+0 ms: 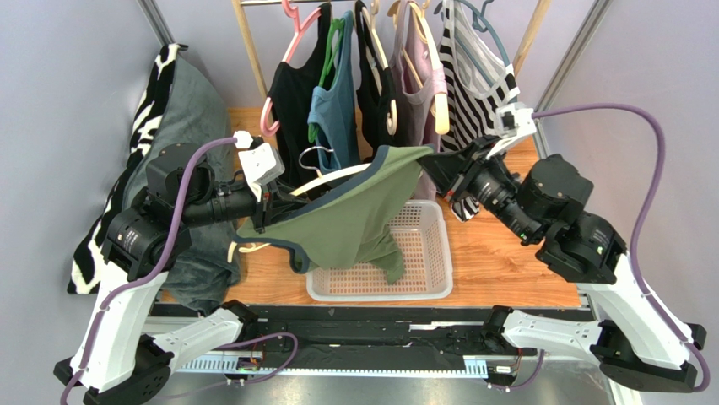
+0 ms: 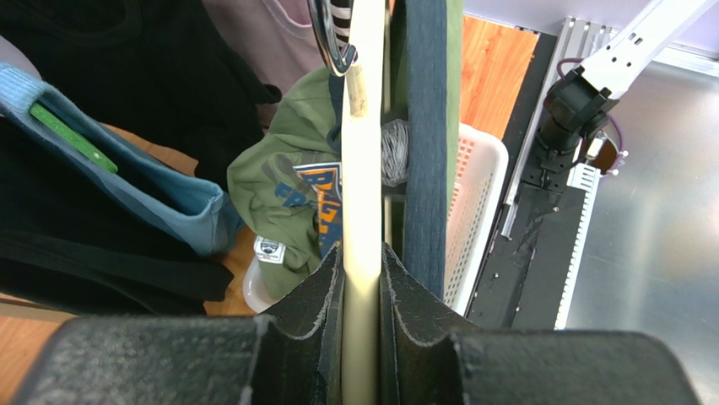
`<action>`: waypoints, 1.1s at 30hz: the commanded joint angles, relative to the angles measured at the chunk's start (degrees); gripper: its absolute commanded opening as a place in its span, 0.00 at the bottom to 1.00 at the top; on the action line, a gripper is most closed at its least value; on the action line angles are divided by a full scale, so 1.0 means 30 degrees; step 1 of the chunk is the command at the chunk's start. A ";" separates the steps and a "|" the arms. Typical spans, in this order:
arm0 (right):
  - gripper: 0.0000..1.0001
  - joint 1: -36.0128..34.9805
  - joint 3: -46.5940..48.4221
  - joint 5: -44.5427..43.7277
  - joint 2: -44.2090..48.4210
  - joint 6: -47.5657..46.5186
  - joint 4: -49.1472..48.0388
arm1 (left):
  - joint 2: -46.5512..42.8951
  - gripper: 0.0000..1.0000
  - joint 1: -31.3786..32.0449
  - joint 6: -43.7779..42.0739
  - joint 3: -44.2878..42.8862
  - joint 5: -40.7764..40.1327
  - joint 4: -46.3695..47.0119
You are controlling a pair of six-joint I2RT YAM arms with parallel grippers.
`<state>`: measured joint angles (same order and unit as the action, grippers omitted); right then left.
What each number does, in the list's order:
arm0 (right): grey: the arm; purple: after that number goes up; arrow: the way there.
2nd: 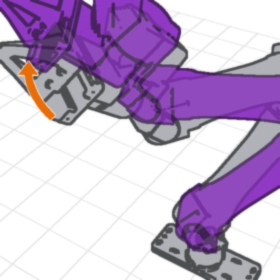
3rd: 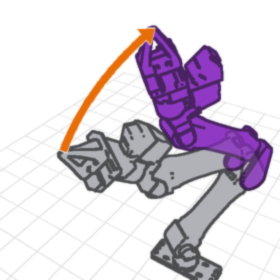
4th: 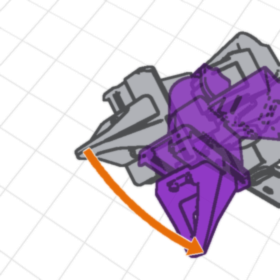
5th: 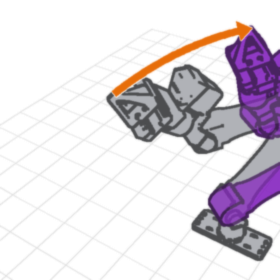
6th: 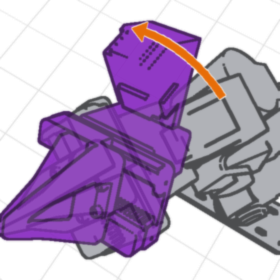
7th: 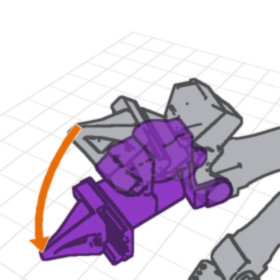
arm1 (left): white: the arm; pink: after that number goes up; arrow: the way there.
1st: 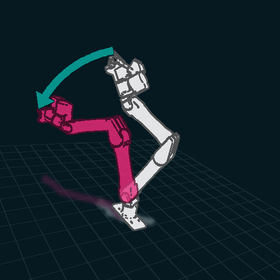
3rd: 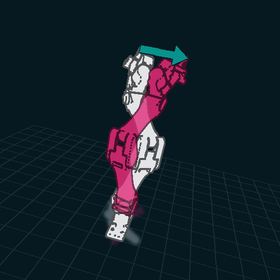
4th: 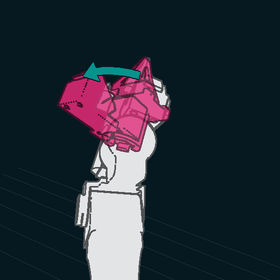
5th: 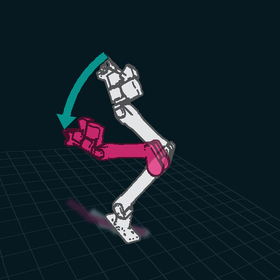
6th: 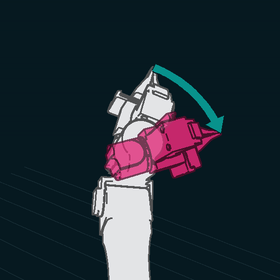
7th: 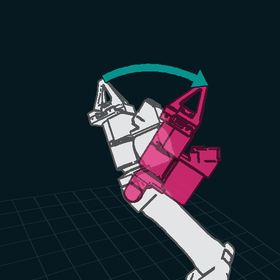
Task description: Remove the tank top from the hanger
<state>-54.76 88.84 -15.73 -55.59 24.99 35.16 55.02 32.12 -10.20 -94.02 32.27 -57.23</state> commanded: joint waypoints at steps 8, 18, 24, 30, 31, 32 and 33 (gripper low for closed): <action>0.00 0.6997 -0.1772 -0.2965 0.0014 0.3123 0.3544 | -0.0967 0.00 -0.0071 -0.0644 -0.0652 0.0141 0.0475; 0.00 0.8937 -0.4442 -0.2142 0.1450 0.2861 0.4511 | -0.1086 0.00 -0.0071 -0.0791 -0.0975 0.0083 0.0386; 0.00 0.8908 -0.5998 -0.1288 0.1307 0.2510 0.4803 | -0.0735 0.00 -0.0071 -0.0616 -0.1794 0.0199 0.0386; 0.00 0.8908 -0.7989 -0.1379 0.1217 0.2479 0.4805 | -0.0412 0.00 -0.0218 -0.0585 -0.2996 0.0083 0.0562; 0.00 0.8937 -0.8136 -0.1495 0.1217 0.2508 0.4775 | -0.0296 0.00 -0.0247 -0.0586 -0.3171 0.0054 0.0562; 0.00 0.8938 -0.8370 -0.1554 0.1217 0.2509 0.4775 | -0.0295 0.00 -0.0218 -0.0586 -0.3201 0.0053 0.0562; 0.00 0.8909 -0.8430 -0.1439 0.1246 0.2451 0.4746 | -0.0295 0.00 -0.0276 -0.0615 -0.3260 0.0053 0.0562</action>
<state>-29.71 65.21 -13.02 -52.27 34.33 47.29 55.70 31.90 -10.90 -99.61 32.27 -57.95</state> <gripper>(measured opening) 0.016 0.217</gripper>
